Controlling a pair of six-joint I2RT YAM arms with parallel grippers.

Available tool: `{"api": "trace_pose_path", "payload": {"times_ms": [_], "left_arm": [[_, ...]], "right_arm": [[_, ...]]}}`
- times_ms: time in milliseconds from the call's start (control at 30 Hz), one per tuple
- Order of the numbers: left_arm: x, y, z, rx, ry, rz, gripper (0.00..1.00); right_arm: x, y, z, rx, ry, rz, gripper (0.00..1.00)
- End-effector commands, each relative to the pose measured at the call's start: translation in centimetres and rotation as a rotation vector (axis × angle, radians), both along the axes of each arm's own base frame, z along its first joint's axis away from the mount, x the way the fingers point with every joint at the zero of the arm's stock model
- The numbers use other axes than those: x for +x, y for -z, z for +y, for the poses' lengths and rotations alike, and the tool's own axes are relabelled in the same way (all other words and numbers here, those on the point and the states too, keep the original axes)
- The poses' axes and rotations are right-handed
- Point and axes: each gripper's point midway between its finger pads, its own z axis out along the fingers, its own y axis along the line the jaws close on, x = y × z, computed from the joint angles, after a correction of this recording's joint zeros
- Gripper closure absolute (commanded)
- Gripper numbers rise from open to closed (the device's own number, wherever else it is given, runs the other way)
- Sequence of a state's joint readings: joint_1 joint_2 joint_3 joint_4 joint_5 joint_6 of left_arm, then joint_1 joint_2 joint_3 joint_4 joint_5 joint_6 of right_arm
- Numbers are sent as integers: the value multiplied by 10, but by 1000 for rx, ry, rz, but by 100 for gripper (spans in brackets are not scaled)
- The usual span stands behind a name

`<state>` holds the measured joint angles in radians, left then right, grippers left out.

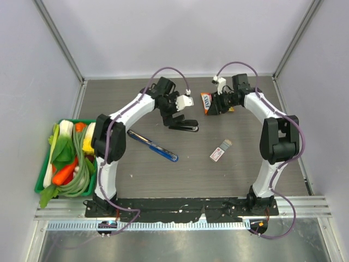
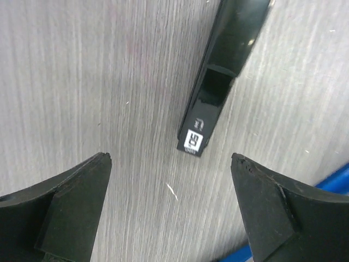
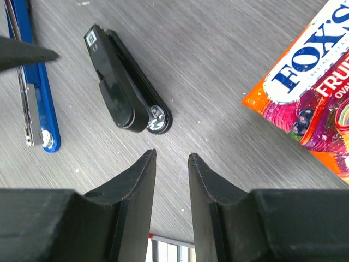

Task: Load the staples into the stapler
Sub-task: Close the stapler at the center of the board, then adjust the stapler at the center of the board.

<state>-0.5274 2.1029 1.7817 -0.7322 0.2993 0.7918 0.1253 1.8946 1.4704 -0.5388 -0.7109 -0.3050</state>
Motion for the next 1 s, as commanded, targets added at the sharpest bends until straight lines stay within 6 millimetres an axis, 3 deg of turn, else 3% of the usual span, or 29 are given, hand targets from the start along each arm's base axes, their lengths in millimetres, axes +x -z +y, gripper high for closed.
{"api": "trace_pose_path", "payload": {"times_ms": [0,67,133,167,233,333,367,433,467,533,600,800,867,967], "left_arm": [[-19,-70,13,-142,18,-41,4],[-37,-81,32,-131,102,-66,0],[-63,-61,53,-59,195,-32,0],[-72,-68,58,-53,219,-62,0],[-96,-46,67,-24,285,-10,0],[-112,-25,69,-17,323,22,0],[-114,-19,68,-14,327,32,0],[-116,2,67,22,335,50,0],[-116,11,66,40,339,55,0],[-118,28,63,74,355,78,0],[-119,35,61,83,361,96,0],[-125,49,50,84,370,125,9],[-128,50,48,86,359,131,15],[-131,51,45,102,337,117,23]], "right_arm": [[-20,-13,-10,-88,-79,-84,64],[-34,-13,-13,-109,-107,-84,64],[-51,-22,-16,-134,-152,-112,64],[-58,-26,-16,-141,-169,-123,63],[-73,-34,-19,-153,-185,-131,63],[-90,-36,-25,-177,-205,-142,63],[-96,-44,-27,-189,-208,-173,62],[-106,-35,-40,-264,-217,-194,62],[-111,-40,-46,-296,-222,-233,62],[-126,-25,-58,-358,-243,-214,62],[-144,-16,-64,-396,-313,-222,63],[-166,8,-77,-464,-433,-199,64],[-163,15,-80,-486,-420,-183,64],[-140,32,-88,-521,-292,-133,67]]}}
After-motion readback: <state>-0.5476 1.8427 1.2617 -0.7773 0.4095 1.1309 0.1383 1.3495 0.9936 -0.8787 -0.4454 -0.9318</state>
